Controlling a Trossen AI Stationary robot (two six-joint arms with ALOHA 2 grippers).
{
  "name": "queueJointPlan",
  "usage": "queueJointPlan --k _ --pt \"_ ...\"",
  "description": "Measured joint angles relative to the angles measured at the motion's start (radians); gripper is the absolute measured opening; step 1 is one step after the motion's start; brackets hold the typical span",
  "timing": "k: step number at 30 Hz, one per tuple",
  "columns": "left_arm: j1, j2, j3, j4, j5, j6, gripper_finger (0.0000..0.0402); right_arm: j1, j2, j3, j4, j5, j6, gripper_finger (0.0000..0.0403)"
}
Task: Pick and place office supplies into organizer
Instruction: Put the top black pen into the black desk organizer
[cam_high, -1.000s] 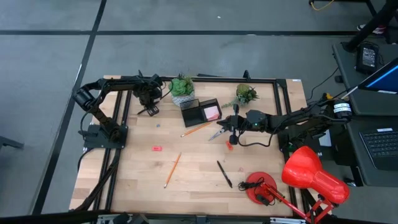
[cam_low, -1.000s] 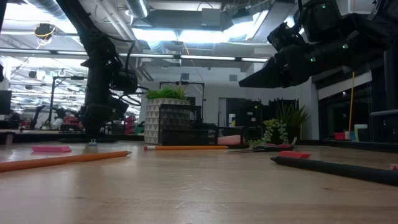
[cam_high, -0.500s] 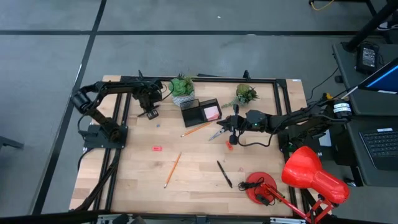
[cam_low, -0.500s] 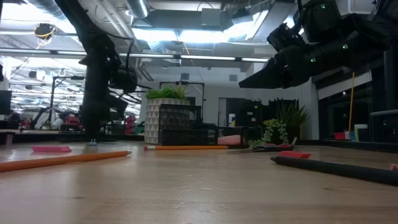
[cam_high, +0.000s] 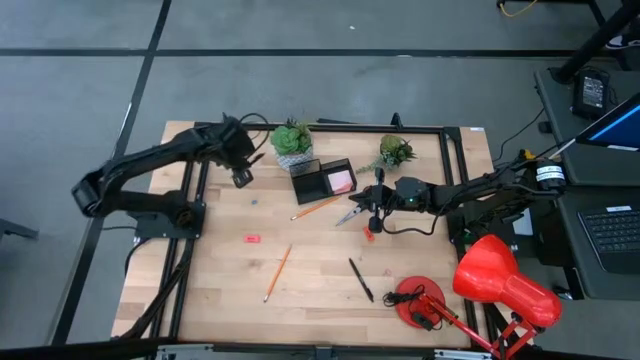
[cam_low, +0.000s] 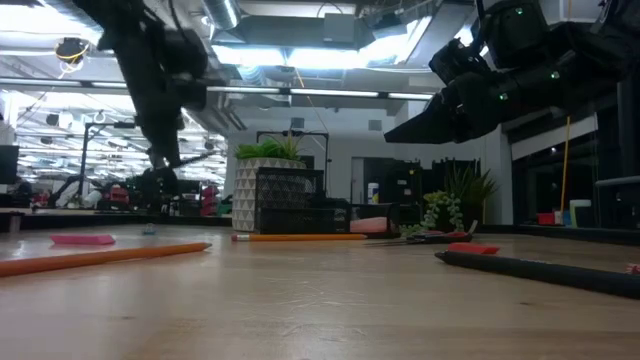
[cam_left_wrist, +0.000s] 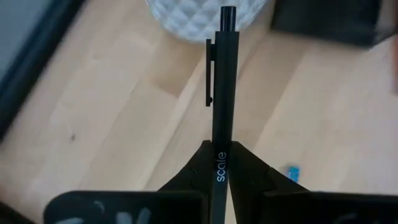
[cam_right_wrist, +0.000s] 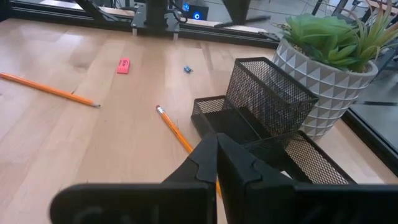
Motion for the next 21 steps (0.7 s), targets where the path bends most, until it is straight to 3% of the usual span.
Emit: queueJointPlan --k 5,9,21 --pt "-0.067 -0.105 -0.001 0.102 0.107 -0.05 0.0021 0.0 0.0 0.0 0.0 0.0 -0.003 0.0012" --pt "-0.139 -0.155 -0.04 0.334 0.164 -0.056 0.0021 0.0 0.0 0.0 0.003 0.0 -0.003 0.0012" --pt "-0.28 -0.119 -0.253 1.016 0.144 -0.126 0.0022 0.001 0.0 0.0 0.026 0.0 -0.001 0.0012"
